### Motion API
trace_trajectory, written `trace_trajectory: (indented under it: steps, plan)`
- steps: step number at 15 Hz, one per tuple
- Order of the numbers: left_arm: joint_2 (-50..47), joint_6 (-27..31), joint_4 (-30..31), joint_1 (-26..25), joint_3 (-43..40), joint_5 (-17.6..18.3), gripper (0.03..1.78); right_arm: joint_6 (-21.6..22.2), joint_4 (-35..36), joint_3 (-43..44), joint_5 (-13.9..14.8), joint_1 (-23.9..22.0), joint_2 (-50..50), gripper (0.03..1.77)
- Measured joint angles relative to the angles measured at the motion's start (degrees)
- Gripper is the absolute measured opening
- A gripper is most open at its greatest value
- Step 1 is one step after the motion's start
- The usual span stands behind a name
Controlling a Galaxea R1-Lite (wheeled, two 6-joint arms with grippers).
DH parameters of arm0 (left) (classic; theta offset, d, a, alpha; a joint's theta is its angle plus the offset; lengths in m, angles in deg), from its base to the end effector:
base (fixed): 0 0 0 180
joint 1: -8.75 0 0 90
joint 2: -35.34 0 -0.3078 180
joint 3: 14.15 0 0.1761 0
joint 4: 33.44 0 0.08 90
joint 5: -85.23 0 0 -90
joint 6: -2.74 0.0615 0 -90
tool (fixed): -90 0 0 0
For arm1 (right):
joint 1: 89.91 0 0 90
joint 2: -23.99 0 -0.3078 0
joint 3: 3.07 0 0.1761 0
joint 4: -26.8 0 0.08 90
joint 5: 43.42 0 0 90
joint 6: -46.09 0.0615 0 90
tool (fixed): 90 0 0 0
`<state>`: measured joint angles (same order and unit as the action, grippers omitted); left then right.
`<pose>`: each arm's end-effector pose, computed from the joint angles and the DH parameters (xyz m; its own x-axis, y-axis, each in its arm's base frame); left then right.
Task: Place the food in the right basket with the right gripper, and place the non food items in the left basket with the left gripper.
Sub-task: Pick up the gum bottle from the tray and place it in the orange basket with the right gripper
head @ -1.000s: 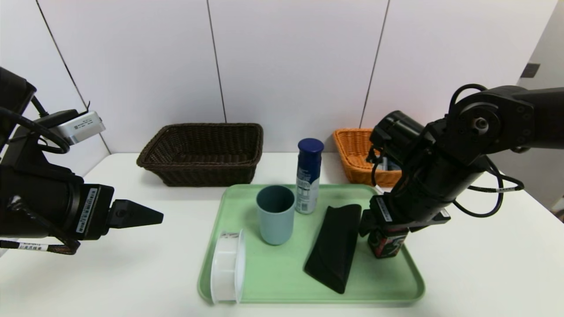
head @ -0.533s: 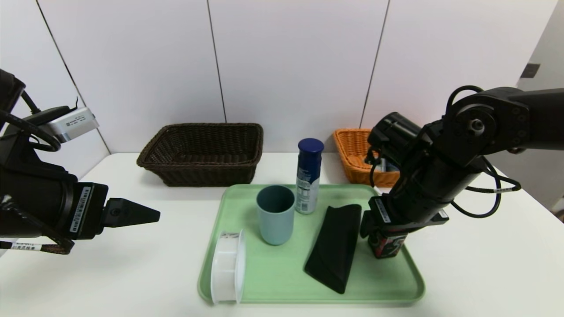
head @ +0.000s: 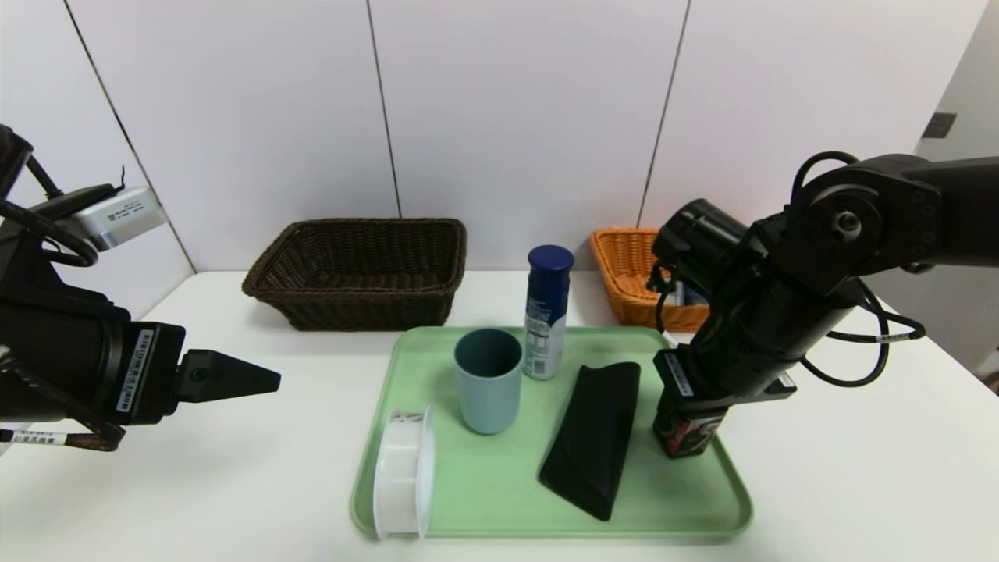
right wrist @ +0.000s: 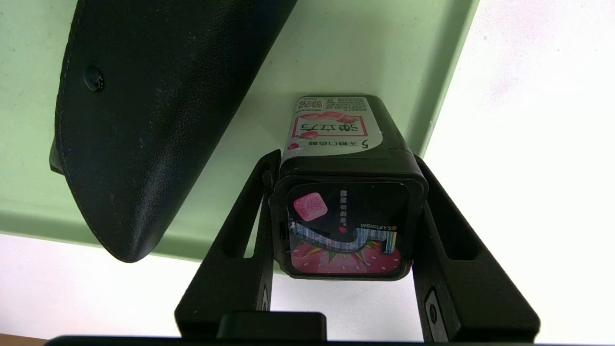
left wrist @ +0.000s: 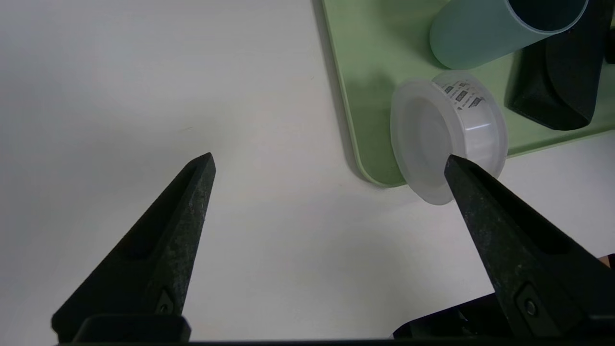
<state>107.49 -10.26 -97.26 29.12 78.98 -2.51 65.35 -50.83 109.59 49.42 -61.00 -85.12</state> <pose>0.1621 -0.0628 0.2599 0.6731 -0.2920 -0.6794 0.2219 0.9562 -0.1911 0.2775 0.1498 0.1657 0.2638 0.0891 -0.9605 -0.1669 0.9849 0.0455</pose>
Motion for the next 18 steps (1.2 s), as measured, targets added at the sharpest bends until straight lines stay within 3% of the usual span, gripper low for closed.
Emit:
trace_trajectory:
  steps: [4, 7, 10, 12, 14, 18]
  plan:
    - [-0.1, 0.0, 0.0, 0.0, -0.1, 0.0, 1.69, 0.2, -0.1, -0.1, -0.1, -0.1, 0.3, 0.78]
    - [-0.4, -0.1, 0.0, -0.1, -0.3, 0.0, 1.69, 3.5, 0.1, 1.6, -0.8, -0.7, 2.4, 0.78]
    - [-0.4, -0.2, 0.0, 0.0, -0.8, 0.1, 1.69, 6.7, 0.4, 5.3, -4.9, -2.4, 5.5, 0.78]
    - [-0.3, -0.5, 0.3, 0.0, -1.3, 0.1, 1.69, 9.1, 1.3, 9.4, -5.8, -4.2, 6.6, 0.78]
    - [-0.2, -1.4, 0.3, 0.0, -1.7, 0.1, 1.69, 10.9, 5.8, 13.0, -5.9, -6.9, 7.1, 0.78]
    - [-0.3, -1.5, 0.1, 0.0, -1.8, 0.1, 1.69, 13.3, 21.7, 14.8, -5.8, -11.3, 6.0, 0.78]
